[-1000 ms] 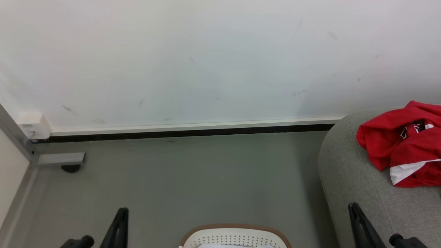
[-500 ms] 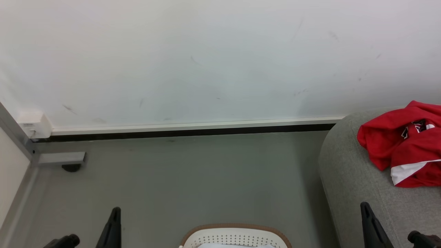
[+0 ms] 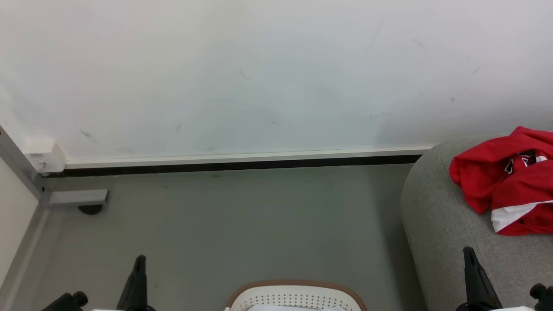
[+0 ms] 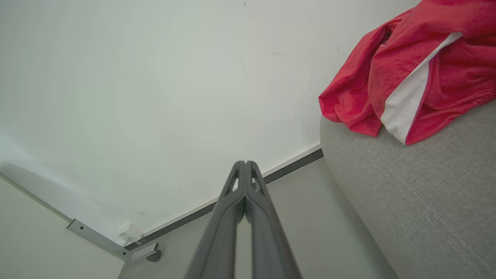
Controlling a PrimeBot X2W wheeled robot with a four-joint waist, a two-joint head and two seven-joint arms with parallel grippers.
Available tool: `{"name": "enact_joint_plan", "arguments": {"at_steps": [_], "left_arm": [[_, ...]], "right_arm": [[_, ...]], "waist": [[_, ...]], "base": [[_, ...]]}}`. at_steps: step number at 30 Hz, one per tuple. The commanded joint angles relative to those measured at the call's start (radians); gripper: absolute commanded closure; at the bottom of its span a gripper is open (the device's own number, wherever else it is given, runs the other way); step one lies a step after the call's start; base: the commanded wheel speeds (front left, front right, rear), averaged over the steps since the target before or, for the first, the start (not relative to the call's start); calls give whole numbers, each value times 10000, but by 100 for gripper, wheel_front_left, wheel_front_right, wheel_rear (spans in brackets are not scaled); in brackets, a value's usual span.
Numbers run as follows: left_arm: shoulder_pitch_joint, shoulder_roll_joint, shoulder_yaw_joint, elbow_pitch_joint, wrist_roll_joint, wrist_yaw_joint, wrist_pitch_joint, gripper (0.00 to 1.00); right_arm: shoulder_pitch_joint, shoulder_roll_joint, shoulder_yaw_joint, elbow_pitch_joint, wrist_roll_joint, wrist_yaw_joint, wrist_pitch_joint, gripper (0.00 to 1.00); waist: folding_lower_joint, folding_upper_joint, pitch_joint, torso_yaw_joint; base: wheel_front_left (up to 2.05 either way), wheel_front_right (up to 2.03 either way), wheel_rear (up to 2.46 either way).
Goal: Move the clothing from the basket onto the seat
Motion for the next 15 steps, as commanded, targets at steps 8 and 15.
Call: {"name": "enact_joint_plan", "arguments": {"at_steps": [8, 15], "left_arm": [[-357, 3, 169, -148, -1292, 39, 337, 100], [-451, -31, 259, -149, -2170, 62, 578, 100]], "right_arm": [[-395, -180, -120, -77, 1324, -7, 242, 100], [-481, -235, -177, -46, 2270, -9, 414, 100]], "waist": [[0, -1, 9, 19], [0, -1, 18, 35]], "base": [[0, 0, 0], [0, 0, 0]]}}
